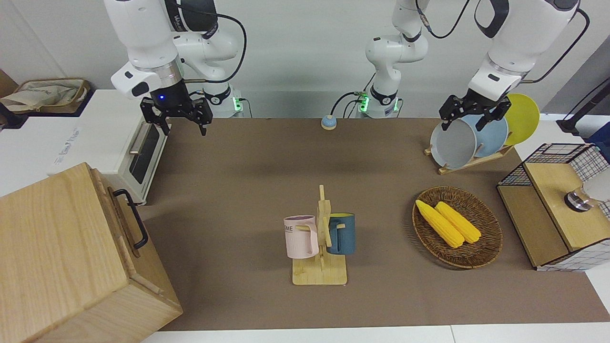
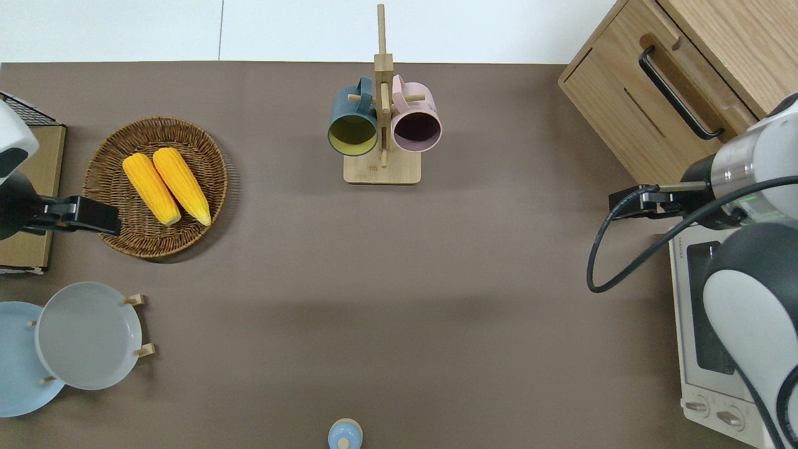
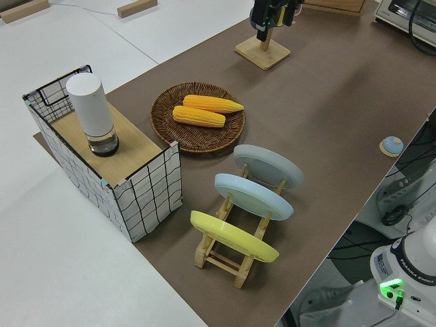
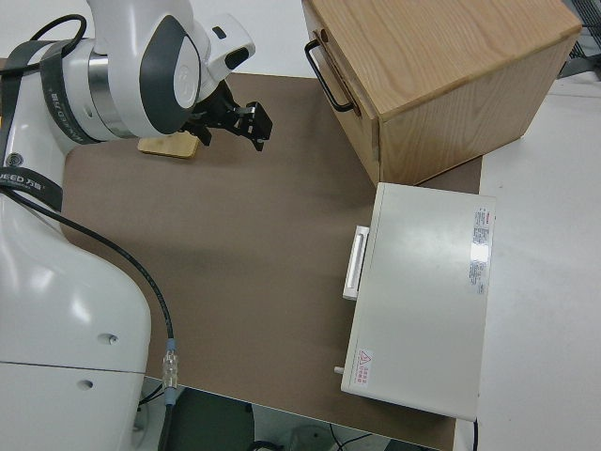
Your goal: Slide drawer open with right arm
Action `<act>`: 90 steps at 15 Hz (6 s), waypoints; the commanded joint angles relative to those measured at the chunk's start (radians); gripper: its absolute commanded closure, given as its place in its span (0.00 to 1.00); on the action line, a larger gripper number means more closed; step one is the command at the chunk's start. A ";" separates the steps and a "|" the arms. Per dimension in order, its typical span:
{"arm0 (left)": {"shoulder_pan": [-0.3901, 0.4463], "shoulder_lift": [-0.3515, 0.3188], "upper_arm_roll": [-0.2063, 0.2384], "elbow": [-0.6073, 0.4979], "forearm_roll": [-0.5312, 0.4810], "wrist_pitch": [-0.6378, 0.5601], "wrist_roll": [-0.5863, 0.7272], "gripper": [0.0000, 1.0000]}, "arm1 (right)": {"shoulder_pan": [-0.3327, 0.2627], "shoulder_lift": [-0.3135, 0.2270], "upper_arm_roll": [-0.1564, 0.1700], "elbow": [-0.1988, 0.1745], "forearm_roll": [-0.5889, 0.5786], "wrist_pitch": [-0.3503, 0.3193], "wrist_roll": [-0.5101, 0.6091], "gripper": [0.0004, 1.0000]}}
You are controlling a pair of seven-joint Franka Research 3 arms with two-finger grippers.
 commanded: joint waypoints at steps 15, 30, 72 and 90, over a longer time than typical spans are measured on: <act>-0.007 -0.004 0.000 0.009 0.018 -0.018 -0.010 0.01 | 0.003 0.016 0.005 0.023 -0.017 -0.032 0.000 0.02; -0.007 -0.004 0.000 0.010 0.018 -0.018 -0.010 0.01 | 0.220 0.069 0.163 -0.032 -0.750 -0.110 0.112 0.02; -0.007 -0.004 0.000 0.010 0.018 -0.018 -0.010 0.01 | 0.052 0.416 0.040 -0.109 -1.832 0.397 0.341 0.94; -0.007 -0.003 0.000 0.009 0.018 -0.018 -0.010 0.01 | 0.095 0.410 0.040 -0.118 -1.838 0.358 0.302 1.00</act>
